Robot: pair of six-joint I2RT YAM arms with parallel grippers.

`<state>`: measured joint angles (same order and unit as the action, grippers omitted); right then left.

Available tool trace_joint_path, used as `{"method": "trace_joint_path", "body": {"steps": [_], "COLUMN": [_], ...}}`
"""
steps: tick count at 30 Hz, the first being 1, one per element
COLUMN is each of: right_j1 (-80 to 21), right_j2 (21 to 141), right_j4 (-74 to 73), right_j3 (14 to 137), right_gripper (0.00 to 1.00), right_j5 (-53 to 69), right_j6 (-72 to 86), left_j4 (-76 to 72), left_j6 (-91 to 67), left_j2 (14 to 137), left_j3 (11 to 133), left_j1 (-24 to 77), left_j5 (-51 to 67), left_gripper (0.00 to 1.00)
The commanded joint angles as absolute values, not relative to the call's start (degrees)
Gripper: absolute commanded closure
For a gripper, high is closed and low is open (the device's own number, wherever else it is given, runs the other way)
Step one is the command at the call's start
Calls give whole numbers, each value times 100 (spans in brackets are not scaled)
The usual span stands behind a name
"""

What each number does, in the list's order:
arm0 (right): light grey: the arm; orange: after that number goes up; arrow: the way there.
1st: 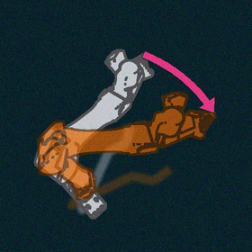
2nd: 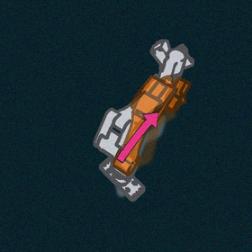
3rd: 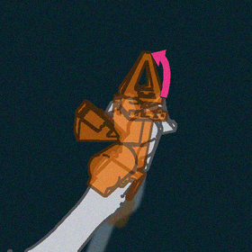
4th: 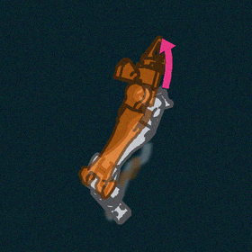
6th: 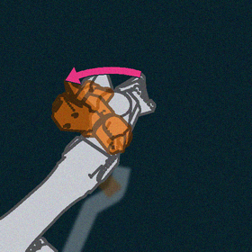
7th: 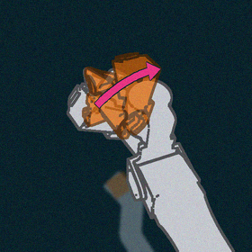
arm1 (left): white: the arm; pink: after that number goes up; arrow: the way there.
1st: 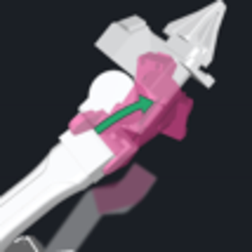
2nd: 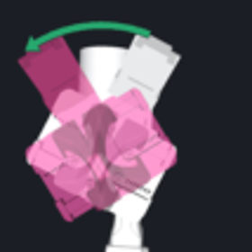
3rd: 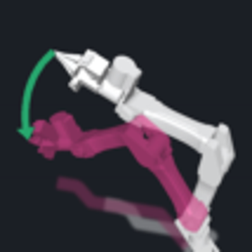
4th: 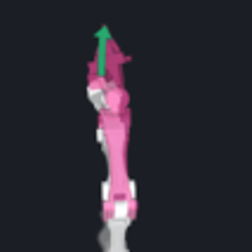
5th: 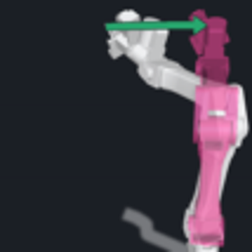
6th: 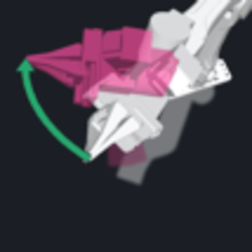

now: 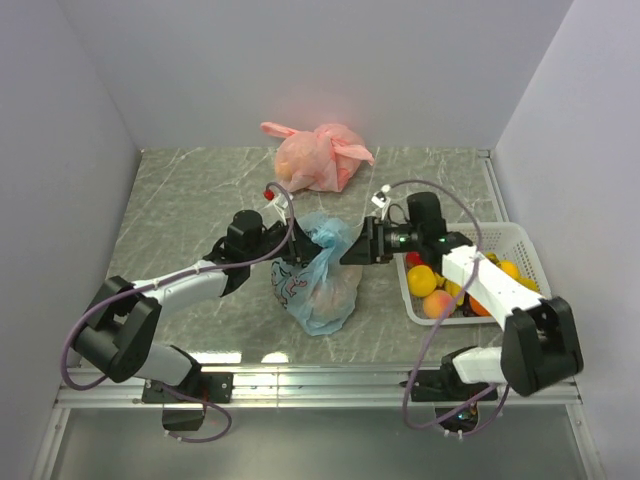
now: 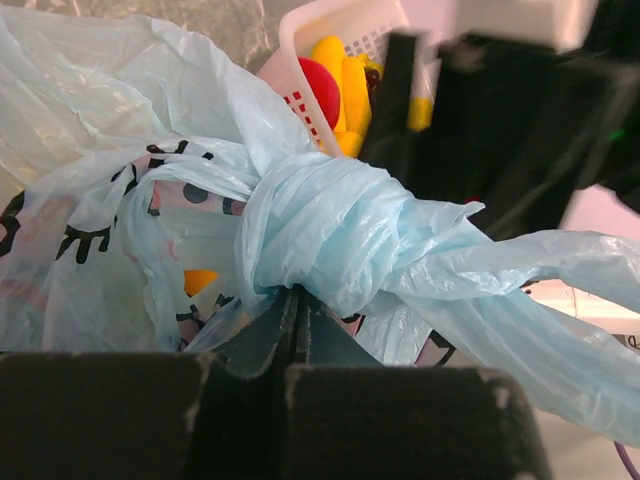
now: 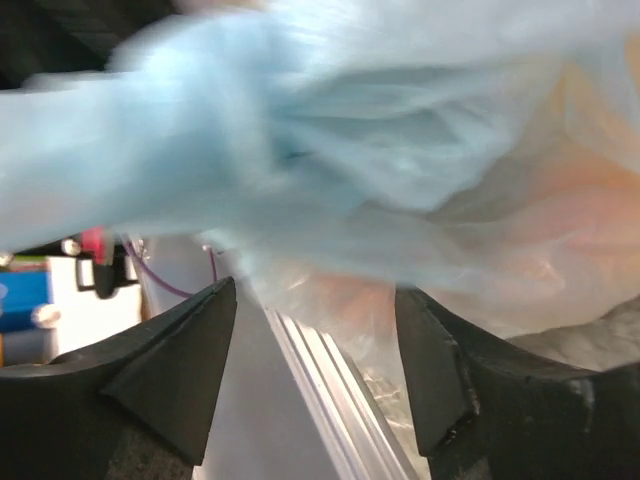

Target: Place the fake fruits into the plastic bag and tie a complex knot

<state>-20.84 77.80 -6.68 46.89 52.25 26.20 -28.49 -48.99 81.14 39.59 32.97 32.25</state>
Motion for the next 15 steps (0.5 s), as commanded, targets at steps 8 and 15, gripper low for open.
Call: {"method": "trace_joint_path", "body": {"steps": [8,15], "right_j1": [-1890,-2241], "right_j2": [7030,7707], "right_j4": [-80,-9], "right_j3": [5001,5106], "right_gripper": [64,67], "right_j5": [4914,4298], "right_j6": [2514,2268], "left_j4": [-3243,-3287], "left_j6": [-4790,-4772], "left_j2": [8077,8182], "left_j3": [3964,4034], "left_j1": [3305,3296], "left_j5": [3595,3709], "left_gripper": [100,100]}}
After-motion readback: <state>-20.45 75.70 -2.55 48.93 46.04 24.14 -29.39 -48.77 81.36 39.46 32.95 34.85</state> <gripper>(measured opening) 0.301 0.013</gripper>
